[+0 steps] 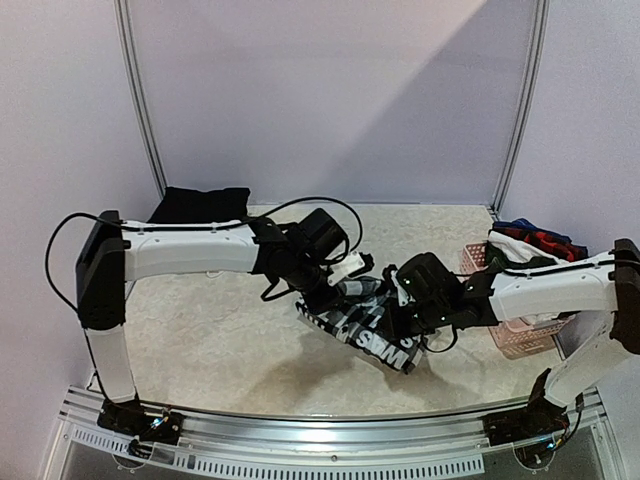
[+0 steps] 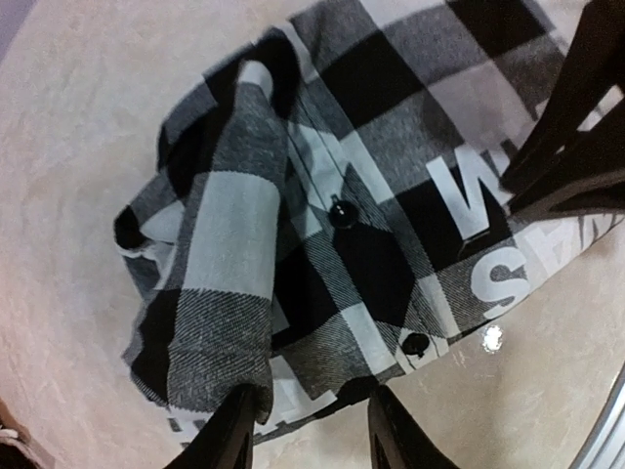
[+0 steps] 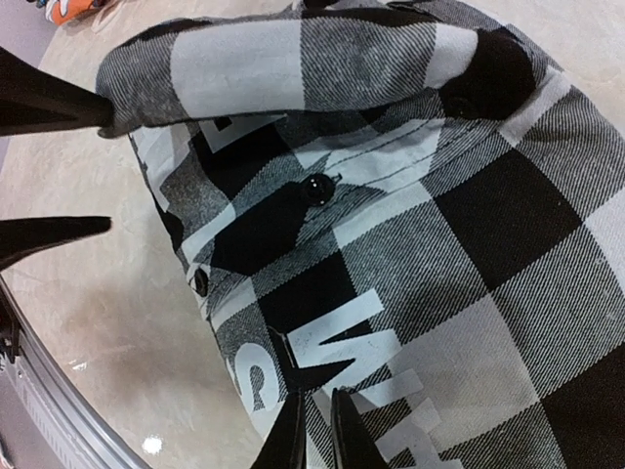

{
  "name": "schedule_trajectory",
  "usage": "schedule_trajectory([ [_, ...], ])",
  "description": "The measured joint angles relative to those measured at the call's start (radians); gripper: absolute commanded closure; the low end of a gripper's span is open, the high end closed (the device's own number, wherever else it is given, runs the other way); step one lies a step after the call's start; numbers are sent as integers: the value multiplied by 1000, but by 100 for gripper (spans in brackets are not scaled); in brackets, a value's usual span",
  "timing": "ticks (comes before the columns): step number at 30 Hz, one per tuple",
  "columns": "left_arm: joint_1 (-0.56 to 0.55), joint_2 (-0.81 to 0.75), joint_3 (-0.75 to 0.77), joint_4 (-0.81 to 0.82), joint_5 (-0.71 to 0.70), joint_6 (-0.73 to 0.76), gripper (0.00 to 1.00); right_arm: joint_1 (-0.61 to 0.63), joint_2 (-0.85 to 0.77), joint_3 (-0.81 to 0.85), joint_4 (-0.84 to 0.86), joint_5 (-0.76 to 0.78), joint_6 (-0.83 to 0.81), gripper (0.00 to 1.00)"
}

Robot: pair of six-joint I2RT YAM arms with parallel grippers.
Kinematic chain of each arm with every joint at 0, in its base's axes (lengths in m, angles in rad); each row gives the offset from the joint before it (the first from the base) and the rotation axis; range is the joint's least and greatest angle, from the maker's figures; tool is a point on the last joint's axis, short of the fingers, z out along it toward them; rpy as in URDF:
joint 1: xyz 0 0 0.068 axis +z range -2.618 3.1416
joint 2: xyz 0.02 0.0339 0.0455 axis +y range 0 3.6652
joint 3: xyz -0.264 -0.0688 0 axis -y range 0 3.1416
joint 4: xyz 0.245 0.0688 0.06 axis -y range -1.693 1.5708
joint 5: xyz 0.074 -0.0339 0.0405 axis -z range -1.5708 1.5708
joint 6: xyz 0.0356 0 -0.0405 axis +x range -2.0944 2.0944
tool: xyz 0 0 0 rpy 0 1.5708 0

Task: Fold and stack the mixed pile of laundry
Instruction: Smooth out the square-folded shirt at the center of the board.

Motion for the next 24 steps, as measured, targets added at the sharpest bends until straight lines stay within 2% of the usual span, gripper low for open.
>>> schedule_trajectory([
  [8,0,147,93,-70,30,29,55,-5,0,-48,32,1,8,91],
  [18,47,168,198,-40,-79,24,49,-5,-31,-131,72,-3,31,91],
  [24,130,296,410,-12,-143,-4,46,-5,-74,-174,79,-9,45,91],
])
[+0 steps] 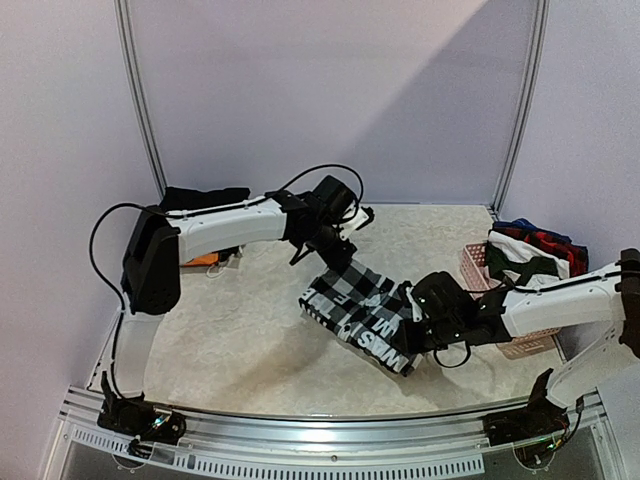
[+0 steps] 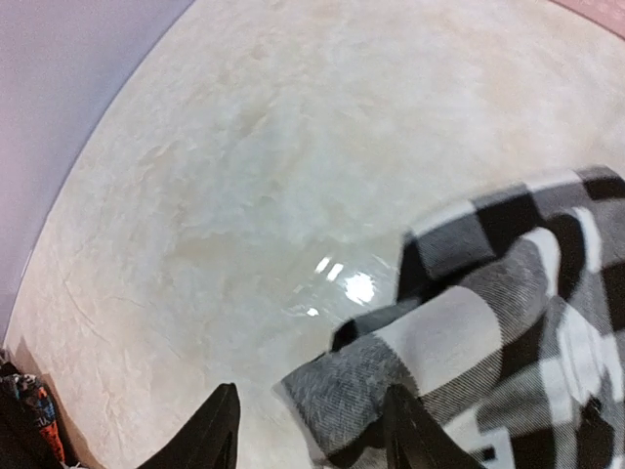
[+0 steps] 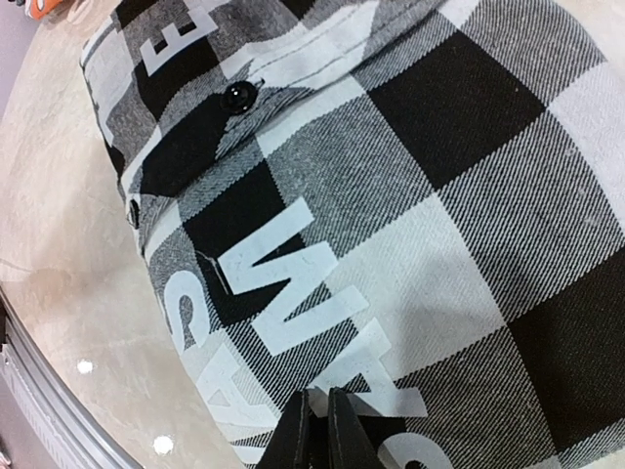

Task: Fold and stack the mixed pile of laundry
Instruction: Smooth out the square-folded shirt at the center of the board.

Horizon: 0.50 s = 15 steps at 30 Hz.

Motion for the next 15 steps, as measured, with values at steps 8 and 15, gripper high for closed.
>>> schedule_trajectory([
  [8,39,46,23,7,-84,-61,32,0,-63,-2,-23,-6,0,90],
  [15,13,-230,-229,55,-93,-119,27,0,-76,103,-54,-47,-32,90],
])
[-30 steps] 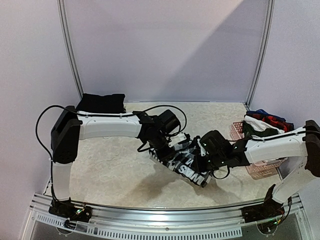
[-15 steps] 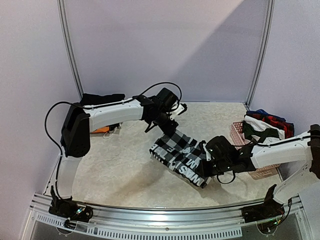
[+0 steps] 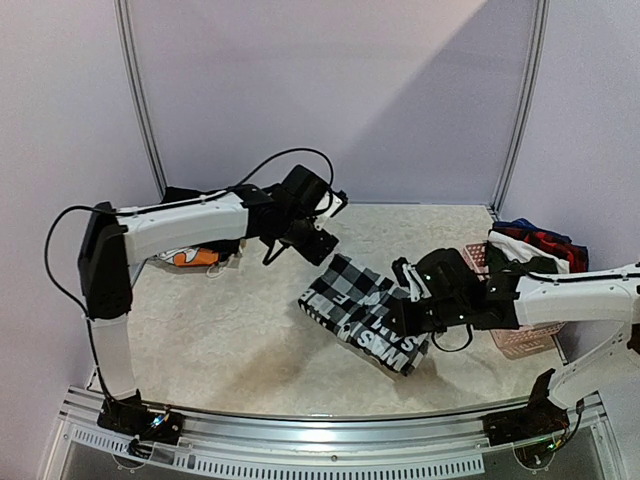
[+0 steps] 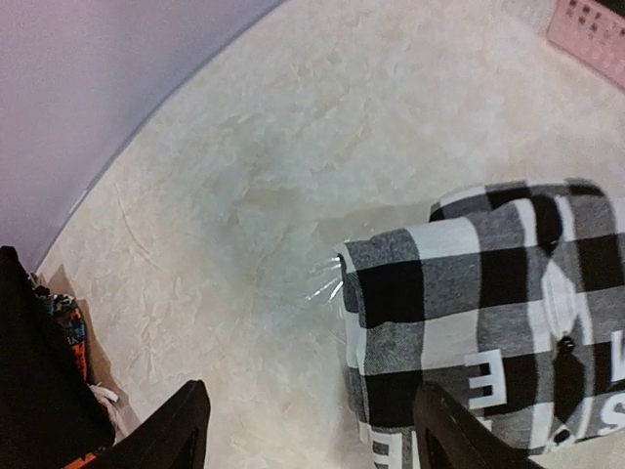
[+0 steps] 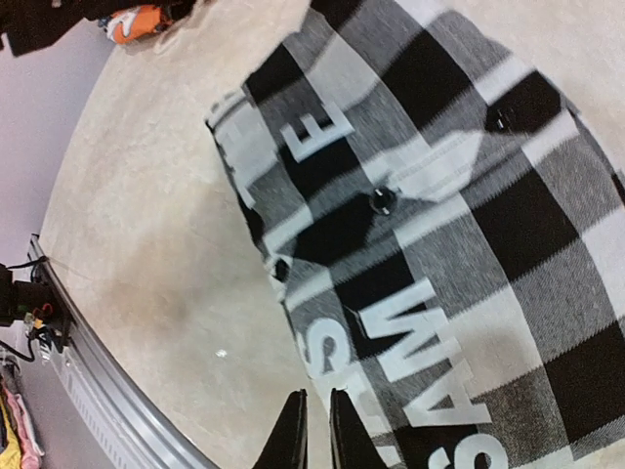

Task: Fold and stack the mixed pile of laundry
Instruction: Smooth out the square-folded shirt at the center of the board.

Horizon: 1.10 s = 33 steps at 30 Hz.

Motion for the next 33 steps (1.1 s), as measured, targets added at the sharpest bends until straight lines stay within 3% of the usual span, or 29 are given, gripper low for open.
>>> schedule_trajectory([
  [4,-5,-167,-126,69,20,-56,29,-11,60,146,-6,-30,-33,90],
  [9,-17,-259,-281,139,59,-121,33,-70,190,288,-7,-101,-80,91],
  [15,-31,-257,-386,182,110,-175,36,-181,400,517,-66,-223,-164,92],
  [21,-31,-213,-397,260,142,-208,39,-253,604,687,-101,-377,-224,93],
  [33,-31,-72,-406,354,166,-233,44,-366,883,907,-201,-550,-274,93],
])
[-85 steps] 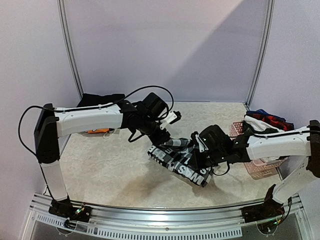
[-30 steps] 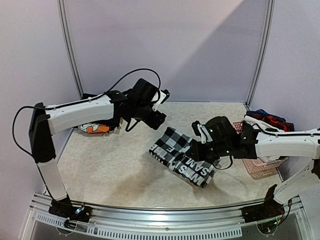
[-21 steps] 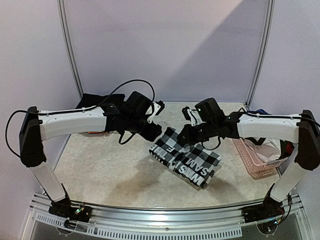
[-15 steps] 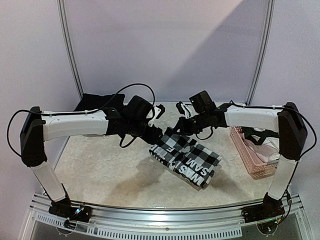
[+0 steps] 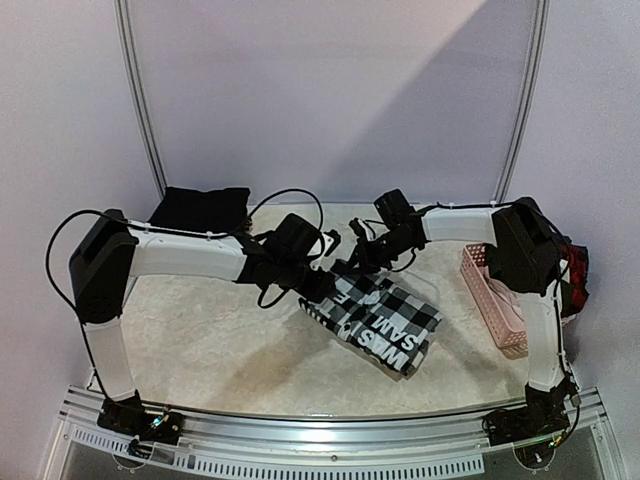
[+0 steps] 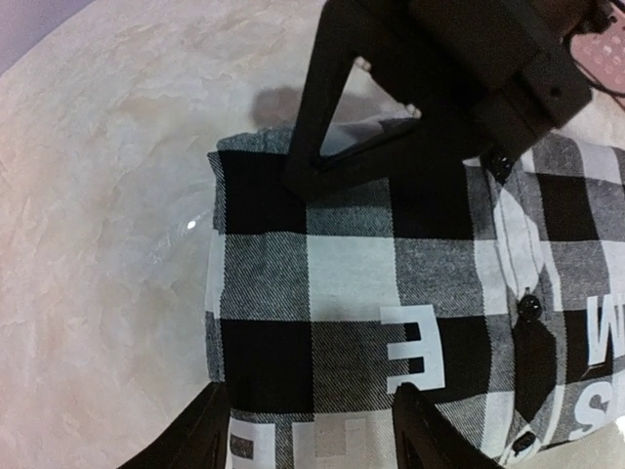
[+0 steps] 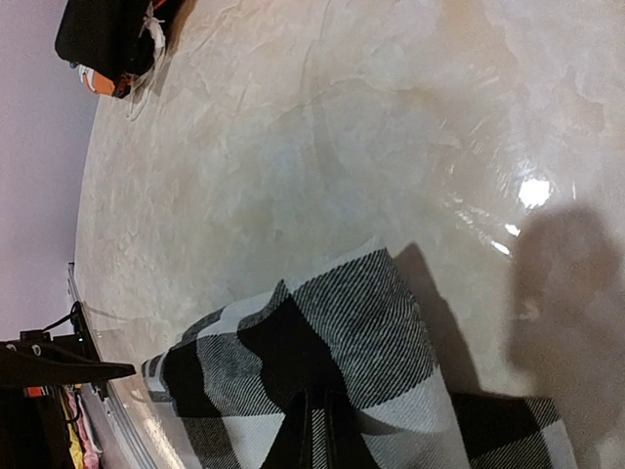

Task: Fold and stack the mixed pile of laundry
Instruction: Smooth out the square-folded shirt at the center of the board, then adjust the square-folded shirt at the center of the board.

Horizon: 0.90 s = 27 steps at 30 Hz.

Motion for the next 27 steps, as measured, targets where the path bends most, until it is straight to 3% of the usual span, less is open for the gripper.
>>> schedule_trajectory([
  [9,-2,43,-105,89,6,-45,46,-27,108,60,-19,-33,-12,93],
  [20,-34,46,-215,236,-11,-115,48,-26,120,60,-6,-50,-11,92],
  [27,-114,-24,-241,193,-55,-133,45,-14,95,68,-65,-23,-25,80],
])
